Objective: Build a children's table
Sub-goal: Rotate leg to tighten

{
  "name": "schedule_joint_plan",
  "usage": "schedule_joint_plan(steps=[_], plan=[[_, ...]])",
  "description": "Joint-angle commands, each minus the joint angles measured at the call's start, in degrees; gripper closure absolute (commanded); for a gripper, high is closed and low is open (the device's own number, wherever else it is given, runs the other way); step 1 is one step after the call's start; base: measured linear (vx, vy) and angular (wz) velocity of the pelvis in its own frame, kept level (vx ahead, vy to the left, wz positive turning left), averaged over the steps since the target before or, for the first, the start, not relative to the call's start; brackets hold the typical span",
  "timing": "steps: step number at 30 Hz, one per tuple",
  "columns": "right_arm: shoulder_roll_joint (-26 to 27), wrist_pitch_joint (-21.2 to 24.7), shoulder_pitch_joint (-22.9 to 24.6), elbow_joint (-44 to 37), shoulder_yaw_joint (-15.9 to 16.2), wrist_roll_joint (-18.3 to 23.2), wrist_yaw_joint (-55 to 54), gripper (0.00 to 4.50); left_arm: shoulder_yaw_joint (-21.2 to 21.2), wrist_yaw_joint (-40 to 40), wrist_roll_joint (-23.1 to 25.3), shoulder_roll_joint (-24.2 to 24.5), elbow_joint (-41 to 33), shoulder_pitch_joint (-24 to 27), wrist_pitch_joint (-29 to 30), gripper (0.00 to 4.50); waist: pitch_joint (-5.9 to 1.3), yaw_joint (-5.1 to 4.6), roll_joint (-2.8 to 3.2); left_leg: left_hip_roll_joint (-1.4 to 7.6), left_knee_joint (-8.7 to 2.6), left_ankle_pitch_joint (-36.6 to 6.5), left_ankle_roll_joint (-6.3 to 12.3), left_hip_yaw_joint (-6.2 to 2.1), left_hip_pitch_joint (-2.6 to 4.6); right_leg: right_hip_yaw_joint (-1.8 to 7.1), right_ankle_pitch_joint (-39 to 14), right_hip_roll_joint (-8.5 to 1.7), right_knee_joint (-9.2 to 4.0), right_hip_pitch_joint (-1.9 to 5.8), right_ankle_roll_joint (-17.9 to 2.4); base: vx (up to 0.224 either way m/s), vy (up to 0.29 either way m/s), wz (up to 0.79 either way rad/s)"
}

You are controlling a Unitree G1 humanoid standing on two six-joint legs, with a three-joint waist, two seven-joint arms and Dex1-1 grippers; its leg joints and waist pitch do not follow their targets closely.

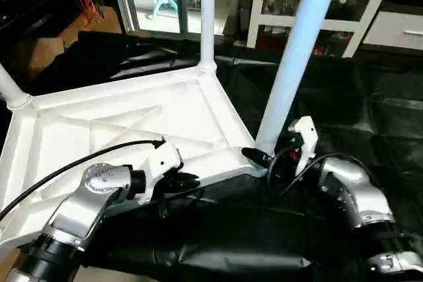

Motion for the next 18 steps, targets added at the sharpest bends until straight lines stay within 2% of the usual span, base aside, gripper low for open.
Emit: schedule_joint_plan(steps=[1, 2, 4, 5, 6, 8, 10, 13, 15, 16, 17, 18], plan=[[1.48, 1.71, 1.12, 1.09, -1.58, -1.25, -5.74, 1.00, 0.42, 2.87, 0.92, -0.73, 3.68, 1.80, 2.76, 4.50, -1.74, 0.07, -0.20, 2.15, -3.84, -8.50, 3.38, -0.33, 0.73, 1.59, 2.18, -3.33, -4.12, 1.10, -16.38, 0.000, 0.000, 0.00], [2.90, 2.28, 1.34, 0.95, -1.65, -1.67, -8.28, 1.00, 0.41, 3.99, 0.90, -1.64, 3.53, 1.53, 3.61, 4.50, -1.59, 0.02, -0.01, 2.16, -4.03, -9.07, 2.65, -0.37, 0.76, 1.61, 1.19, -3.30, -4.22, 0.98, -16.22, 0.000, 0.000, 0.00], [7.05, 4.66, 1.61, 1.15, -2.22, -2.25, -15.54, 1.13, -0.11, 6.52, 0.73, -4.50, 2.80, 0.88, 5.50, 4.50, -1.63, 0.06, -0.08, 2.17, -4.14, -9.52, 1.68, -0.40, 0.93, 1.65, 0.07, -3.31, -4.27, 0.85, -15.93, 0.000, 0.000, 0.00], [7.29, 4.77, 1.61, 1.21, -2.22, -2.31, -16.08, 1.31, -0.16, 6.68, 0.69, -4.72, 2.74, 0.84, 5.65, 4.50, -1.63, 0.10, 0.14, 2.12, -4.17, -10.05, 1.10, -0.36, 1.03, 1.72, -0.79, -3.33, -4.36, 0.75, -15.65, 0.000, 0.000, 0.00], [8.75, 5.66, 1.45, 1.70, -2.68, -2.17, -18.89, 1.45, -0.51, 7.71, 0.64, -5.95, 2.44, 0.57, 6.71, 4.50, -1.56, 0.13, 0.10, 2.20, -4.25, -10.52, 0.70, -0.38, 1.07, 1.78, -1.31, -3.30, -4.43, 0.71, -15.30, 0.000, 0.000, 0.00], [9.97, 6.36, 1.21, 2.24, -3.33, -2.00, -21.53, 1.49, -0.83, 8.78, 0.77, -7.03, 2.29, 0.29, 7.65, 4.50, -1.49, 0.14, 0.19, 2.07, -4.37, -11.64, 0.12, -0.39, 1.05, 1.80, -2.79, -3.27, -4.61, 0.65, -14.65, 0.000, 0.000, 0.00], [13.00, 7.82, 0.16, 4.61, -5.69, -2.28, -30.52, 1.67, -1.41, 13.10, 1.61, -10.78, 2.37, -0.73, 11.20, 4.50, -1.37, -0.04, 0.21, 2.19, -4.55, -12.54, -0.65, -0.38, 1.13, 1.92, -4.00, -3.30, -4.75, 0.44, -14.14, 0.000, 0.000, 0.00], [18.08, 7.46, -1.68, 9.48, -11.57, -0.90, -44.93, 1.69, -0.24, 23.63, 2.98, -19.98, 5.59, -3.83, 15.76, 4.50, -1.16, -0.01, 0.20, 2.11, -4.67, -14.91, -2.14, -0.23, 1.57, 2.10, -8.27, -3.45, -5.25, 0.02, -13.32, 0.000, 0.000, 0.00], [20.33, 6.44, -2.04, 10.60, -12.62, -1.02, -49.10, 1.70, 0.96, 28.61, 2.61, -25.87, 7.79, -5.84, 16.53, 4.50, -0.74, 0.31, 0.02, 2.08, -4.77, -18.76, -3.01, -0.17, 2.10, 2.21, -14.00, -3.49, -6.01, -0.63, -11.91, 0.000, 0.000, 0.00], [20.89, 6.22, -2.08, 10.71, -12.59, -1.11, -49.67, 1.70, 1.17, 29.54, 2.39, -27.35, 8.27, -6.34, 16.65, 4.50, -1.06, 0.72, -0.05, 2.04, -4.67, -19.92, -3.46, -0.31, 2.48, 2.25, -15.92, -3.56, -6.21, -0.63, -10.47, 0.000, 0.000, 0.00], [21.38, 5.79, -2.13, 10.54, -11.81, -1.68, -49.13, 1.70, 0.08, 28.96, 2.38, -28.37, 8.26, -6.76, 16.27, 4.50, -1.35, 0.90, -0.51, 1.94, -4.78, -18.27, -3.01, -0.41, 1.79, 2.26, -13.97, -3.44, -6.08, -0.12, -9.09, 0.000, 0.000, 0.00], [21.87, 4.70, -2.27, 10.17, -11.02, -1.93, -47.52, 1.71, -1.68, 27.14, 2.39, -28.68, 7.75, -6.85, 15.40, 4.50, -1.51, 1.09, -0.51, 1.88, -4.83, -15.82, -2.48, -0.50, 1.26, 2.18, -10.30, -3.39, -5.80, 0.21, -8.27, 0.000, 0.000, 0.00]])
